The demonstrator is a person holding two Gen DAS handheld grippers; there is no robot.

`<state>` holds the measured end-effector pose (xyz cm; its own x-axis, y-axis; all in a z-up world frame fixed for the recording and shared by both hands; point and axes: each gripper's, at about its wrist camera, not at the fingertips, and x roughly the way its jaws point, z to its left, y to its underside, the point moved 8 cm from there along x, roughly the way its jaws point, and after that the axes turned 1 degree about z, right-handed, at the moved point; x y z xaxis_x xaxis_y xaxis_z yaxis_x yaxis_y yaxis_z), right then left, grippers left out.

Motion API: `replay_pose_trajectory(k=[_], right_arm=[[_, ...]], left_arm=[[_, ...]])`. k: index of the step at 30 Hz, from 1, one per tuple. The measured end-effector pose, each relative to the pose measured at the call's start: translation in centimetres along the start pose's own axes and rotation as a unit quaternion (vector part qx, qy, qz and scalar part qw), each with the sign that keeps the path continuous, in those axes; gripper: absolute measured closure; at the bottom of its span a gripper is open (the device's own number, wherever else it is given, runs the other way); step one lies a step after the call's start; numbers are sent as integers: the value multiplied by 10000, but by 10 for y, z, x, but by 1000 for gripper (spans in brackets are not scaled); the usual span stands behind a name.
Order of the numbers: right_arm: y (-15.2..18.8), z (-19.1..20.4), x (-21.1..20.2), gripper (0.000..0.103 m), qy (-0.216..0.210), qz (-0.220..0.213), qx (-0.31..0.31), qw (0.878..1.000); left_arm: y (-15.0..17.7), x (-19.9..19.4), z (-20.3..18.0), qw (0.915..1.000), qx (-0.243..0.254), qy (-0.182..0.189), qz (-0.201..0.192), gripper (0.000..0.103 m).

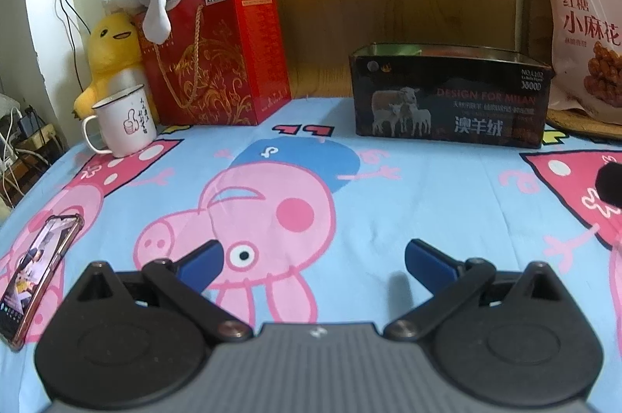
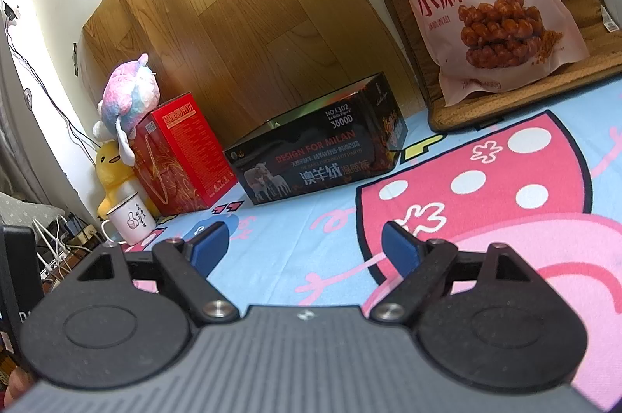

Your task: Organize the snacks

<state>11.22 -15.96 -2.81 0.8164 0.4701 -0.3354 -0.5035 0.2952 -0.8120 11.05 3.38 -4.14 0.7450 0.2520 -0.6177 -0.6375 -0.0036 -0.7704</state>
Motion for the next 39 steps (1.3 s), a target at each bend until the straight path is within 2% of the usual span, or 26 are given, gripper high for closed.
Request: replay_pose_trajectory(k=[12, 39], right_arm=[[0, -1, 0, 15, -17, 13, 32, 10000], [0, -1, 0, 15, -17, 11, 42, 10000]], left_arm=[[7, 0, -2, 9995, 65, 82, 284, 0], [8, -4, -5, 9990, 291, 20, 341, 0]])
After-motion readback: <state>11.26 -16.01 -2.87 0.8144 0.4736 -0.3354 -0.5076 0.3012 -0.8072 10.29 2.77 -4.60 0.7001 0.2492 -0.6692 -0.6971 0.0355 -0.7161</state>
